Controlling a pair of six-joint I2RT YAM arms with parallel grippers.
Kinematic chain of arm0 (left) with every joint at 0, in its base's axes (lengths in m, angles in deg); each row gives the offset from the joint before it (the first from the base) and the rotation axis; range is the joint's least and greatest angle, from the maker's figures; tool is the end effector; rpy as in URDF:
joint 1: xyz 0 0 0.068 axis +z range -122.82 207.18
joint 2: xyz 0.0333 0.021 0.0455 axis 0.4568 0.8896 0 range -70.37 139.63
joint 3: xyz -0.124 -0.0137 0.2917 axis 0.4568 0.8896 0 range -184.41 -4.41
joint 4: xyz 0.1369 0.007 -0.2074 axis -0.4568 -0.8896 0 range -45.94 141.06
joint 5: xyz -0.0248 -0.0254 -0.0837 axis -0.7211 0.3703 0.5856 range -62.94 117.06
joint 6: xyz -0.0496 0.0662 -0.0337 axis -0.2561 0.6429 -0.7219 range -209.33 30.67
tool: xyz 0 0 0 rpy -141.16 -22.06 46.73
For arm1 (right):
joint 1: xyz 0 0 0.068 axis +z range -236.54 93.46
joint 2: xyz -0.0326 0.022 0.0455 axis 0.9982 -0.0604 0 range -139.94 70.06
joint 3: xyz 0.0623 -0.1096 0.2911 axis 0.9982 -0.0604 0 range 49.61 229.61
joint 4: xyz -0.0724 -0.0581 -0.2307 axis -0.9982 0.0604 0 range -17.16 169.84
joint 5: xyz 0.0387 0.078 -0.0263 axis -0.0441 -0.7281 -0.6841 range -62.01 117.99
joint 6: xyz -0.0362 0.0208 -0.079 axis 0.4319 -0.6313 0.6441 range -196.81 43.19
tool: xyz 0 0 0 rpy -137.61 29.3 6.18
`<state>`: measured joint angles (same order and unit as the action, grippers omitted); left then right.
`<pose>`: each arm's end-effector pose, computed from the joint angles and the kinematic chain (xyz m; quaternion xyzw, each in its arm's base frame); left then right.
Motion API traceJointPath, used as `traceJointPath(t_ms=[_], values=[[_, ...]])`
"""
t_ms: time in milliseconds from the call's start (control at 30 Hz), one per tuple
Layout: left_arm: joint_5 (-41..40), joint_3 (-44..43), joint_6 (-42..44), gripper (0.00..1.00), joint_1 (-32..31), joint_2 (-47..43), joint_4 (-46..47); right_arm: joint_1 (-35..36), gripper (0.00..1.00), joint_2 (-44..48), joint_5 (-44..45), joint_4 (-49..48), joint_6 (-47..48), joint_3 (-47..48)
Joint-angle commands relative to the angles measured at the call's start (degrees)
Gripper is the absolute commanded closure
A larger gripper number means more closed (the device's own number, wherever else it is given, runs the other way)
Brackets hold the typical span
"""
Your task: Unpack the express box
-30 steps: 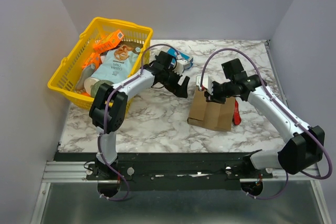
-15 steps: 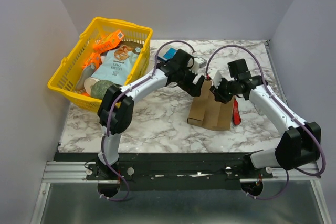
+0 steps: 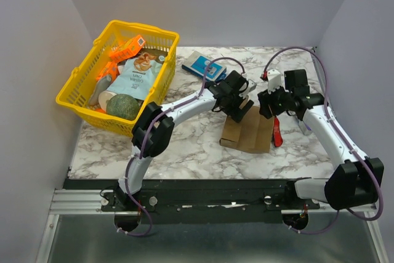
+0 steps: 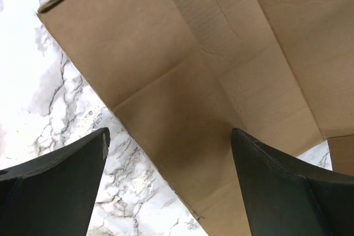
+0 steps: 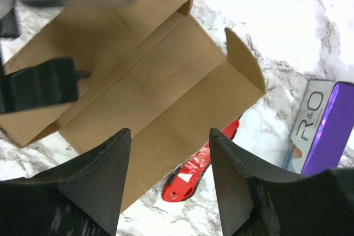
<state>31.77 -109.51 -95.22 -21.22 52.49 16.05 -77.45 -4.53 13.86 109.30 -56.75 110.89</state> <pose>0.3399 -0.3927 0.2382 0.3555 0.8777 -0.1802 0.2660 0.2678 0.0624 0.3017 -0.2754 0.8913 0.0823 0.3507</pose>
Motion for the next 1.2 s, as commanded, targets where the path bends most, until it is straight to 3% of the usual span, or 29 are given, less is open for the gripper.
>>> traceJointPath(t_ms=[0,267,367,400,500,733,833,1000,1167], values=[[-1.02,2.44,-0.09,0.01,-0.11,0.18,-0.86,0.32,0.34,3.65,-2.48,0.26,-2.65,-2.47],[6.34,8.23,2.03,0.06,3.3,-1.31,-0.34,0.41,0.37,4.01,-7.84,1.59,-2.47,-4.24],[17.92,10.69,1.58,0.18,8.91,-3.42,2.47,0.41,0.4,4.1,-9.24,1.76,-2.74,-3.45],[26.93,11.49,2.11,0.2,10.33,-4.03,3.7,0.32,0.42,4.19,-9.42,2.2,-2.65,-2.92],[33.95,13.43,1.32,0.22,14.37,-5.1,7.84,0.32,0.44,3.92,-9.51,3.51,-2.12,-2.39],[58.17,14.92,-4.83,0.25,20.53,1.48,14.43,0.41,0.45,2.61,-9.51,5.72,-1.6,-0.55],[56.38,13.96,-3.97,0.28,21.33,3.77,14.36,0.32,0.46,1.99,-9.51,6.16,-0.98,0.25],[48.21,7.46,4.91,0.31,21.86,7.21,4.78,0.41,0.47,0.59,-8.99,6.25,0.42,1.39],[38.63,8.32,5.63,0.35,22.91,7.65,2.31,0.32,0.47,-1.34,-7.49,5.9,1.83,2.7]])
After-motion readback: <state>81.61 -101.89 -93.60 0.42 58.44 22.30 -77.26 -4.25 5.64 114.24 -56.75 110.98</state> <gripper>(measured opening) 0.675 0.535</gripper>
